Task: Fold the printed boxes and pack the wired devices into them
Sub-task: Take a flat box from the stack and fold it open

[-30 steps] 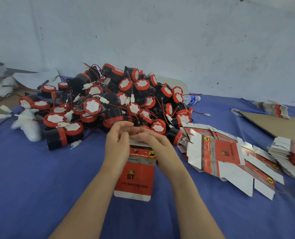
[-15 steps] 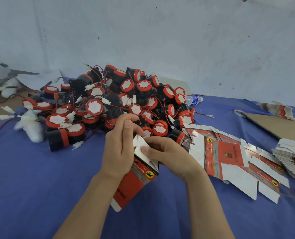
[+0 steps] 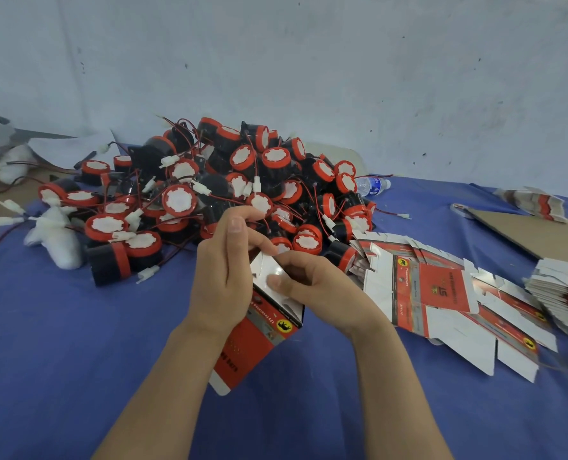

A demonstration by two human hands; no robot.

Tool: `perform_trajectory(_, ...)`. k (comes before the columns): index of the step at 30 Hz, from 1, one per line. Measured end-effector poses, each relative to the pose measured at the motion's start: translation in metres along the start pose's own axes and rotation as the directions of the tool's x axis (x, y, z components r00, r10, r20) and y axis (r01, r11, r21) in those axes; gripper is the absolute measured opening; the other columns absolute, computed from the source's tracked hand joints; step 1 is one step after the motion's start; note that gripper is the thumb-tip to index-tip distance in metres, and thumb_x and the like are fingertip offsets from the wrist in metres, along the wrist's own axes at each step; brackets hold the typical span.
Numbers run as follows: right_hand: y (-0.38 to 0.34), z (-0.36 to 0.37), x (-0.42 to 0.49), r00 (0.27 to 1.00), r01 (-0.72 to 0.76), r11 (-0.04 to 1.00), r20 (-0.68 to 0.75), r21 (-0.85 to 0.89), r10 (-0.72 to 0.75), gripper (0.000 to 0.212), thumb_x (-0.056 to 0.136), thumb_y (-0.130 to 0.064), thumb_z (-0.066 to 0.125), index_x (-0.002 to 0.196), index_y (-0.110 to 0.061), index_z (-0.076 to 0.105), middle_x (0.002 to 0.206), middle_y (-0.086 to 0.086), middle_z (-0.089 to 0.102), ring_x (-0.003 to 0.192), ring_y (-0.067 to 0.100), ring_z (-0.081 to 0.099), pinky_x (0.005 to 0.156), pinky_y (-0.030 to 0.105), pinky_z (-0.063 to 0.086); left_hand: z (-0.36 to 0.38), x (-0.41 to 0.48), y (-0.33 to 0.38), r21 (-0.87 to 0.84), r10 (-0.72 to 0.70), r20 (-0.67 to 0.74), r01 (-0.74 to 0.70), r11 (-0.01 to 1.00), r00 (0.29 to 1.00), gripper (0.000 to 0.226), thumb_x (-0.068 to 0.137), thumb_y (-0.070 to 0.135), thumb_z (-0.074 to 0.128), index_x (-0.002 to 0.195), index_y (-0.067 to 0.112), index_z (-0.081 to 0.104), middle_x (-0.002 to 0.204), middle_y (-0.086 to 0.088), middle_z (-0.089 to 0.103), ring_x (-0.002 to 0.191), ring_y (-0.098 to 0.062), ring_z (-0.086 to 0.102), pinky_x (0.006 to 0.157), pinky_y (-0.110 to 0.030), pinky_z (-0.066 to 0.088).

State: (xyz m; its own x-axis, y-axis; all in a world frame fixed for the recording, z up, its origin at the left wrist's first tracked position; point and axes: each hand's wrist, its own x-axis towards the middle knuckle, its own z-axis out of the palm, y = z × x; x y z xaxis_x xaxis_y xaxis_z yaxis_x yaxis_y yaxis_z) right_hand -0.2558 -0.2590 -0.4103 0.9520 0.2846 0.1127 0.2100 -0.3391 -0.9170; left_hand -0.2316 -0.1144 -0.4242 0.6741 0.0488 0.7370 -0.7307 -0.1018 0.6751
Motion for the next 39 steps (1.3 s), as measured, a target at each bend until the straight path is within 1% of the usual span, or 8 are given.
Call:
perform_trajectory(9,-0.002,0.005,-0.002,0.981,-0.19,0.893,0.109,0.407,0.159,0.023,0.083,-0.047,0.057,0.094,-0.036,0.075,0.103,0.002,0.073,0.092,0.014,0.068,0.081,0.031,0.057,-0.004,0.005,0.0,0.003,0.1,-0.127,-0.101,0.995,0.987,0.029,0.1,0.04,0.027,0.105,0.042,0.055,0.095,-0.002,0.067,0.091,-0.015,0.066,0.081,-0.028,0.052)
perform_trajectory(14,0.005,0.011,0.013,0.721,0.199,0.957,-0.629,-0.212,-0.289,0.052,0.087,-0.026,0.069,0.134,-0.025,0.046,0.123,-0.012,0.053,0.115,-0.002,0.049,0.093,0.008,0.039,-0.004,0.007,-0.008,0.128,-0.176,-0.148,0.196,0.972,0.973,0.024,0.098,0.044,0.045,0.1,0.024,0.059,0.113,0.0,0.058,0.095,-0.007,0.061,0.079,-0.014,0.046)
perform_trajectory(19,0.023,0.035,0.024,0.901,0.115,0.731,-0.239,-0.672,-0.361,0.051,0.085,-0.02,0.07,0.132,-0.011,0.052,0.146,0.003,0.038,0.145,0.018,0.007,0.113,0.014,0.005,0.003,0.002,-0.013,-0.272,-0.705,0.206,0.732,0.625,0.679,0.075,0.061,0.073,0.069,0.117,0.027,0.052,0.116,-0.003,0.065,0.101,-0.022,0.067,0.087,-0.043,0.056)
perform_trajectory(21,0.026,0.036,0.023,0.91,0.214,0.781,-0.17,-0.587,-0.377,0.037,0.086,-0.017,0.067,0.123,-0.014,0.062,0.138,-0.001,0.05,0.142,0.016,0.021,0.113,0.013,0.013,0.002,-0.002,-0.023,-0.266,-0.759,0.079,0.748,0.609,0.646,0.058,0.074,0.055,0.073,0.114,0.019,0.051,0.117,-0.007,0.063,0.102,-0.021,0.065,0.087,-0.042,0.056)
perform_trajectory(26,0.022,0.026,0.022,0.649,0.156,0.96,-0.708,-0.232,-0.277,0.02,0.091,-0.012,0.06,0.11,-0.016,0.063,0.114,-0.004,0.055,0.102,0.002,0.053,0.088,0.016,0.046,0.002,-0.006,-0.038,-0.087,-0.682,-0.048,0.677,0.731,0.73,0.029,0.091,0.007,0.048,0.109,0.03,0.052,0.128,-0.003,0.052,0.108,-0.015,0.055,0.09,-0.035,0.052)
perform_trajectory(30,0.02,0.018,0.017,0.85,-0.048,0.961,-0.495,0.271,0.182,0.032,0.094,-0.042,0.053,0.106,-0.015,0.066,0.109,0.011,0.067,0.099,0.023,0.064,0.094,0.043,0.051,0.007,-0.011,-0.037,0.005,-0.529,0.061,0.53,0.848,0.846,0.053,0.088,-0.002,0.042,0.122,0.038,0.049,0.132,0.004,0.052,0.118,-0.013,0.052,0.098,-0.037,0.049)
perform_trajectory(33,0.02,0.022,0.018,0.852,-0.086,0.976,-0.493,0.198,0.175,0.051,0.097,-0.041,0.048,0.099,0.009,0.057,0.103,0.03,0.06,0.1,0.043,0.057,0.09,0.056,0.046,0.006,-0.011,-0.038,0.01,-0.499,0.018,0.499,0.867,0.866,0.048,0.094,0.005,0.044,0.125,0.042,0.048,0.136,0.007,0.047,0.12,-0.01,0.05,0.101,-0.041,0.047)
perform_trajectory(39,0.035,0.012,0.024,0.82,0.006,0.759,-0.438,0.651,0.369,0.028,0.099,-0.026,0.051,0.084,-0.011,0.068,0.079,0.004,0.069,0.07,0.016,0.064,0.068,0.027,0.053,0.006,-0.008,-0.033,-0.304,-0.639,0.069,0.626,0.718,0.766,0.03,0.095,0.054,0.041,0.11,0.037,0.061,0.104,0.01,0.072,0.095,-0.006,0.069,0.072,-0.028,0.059)
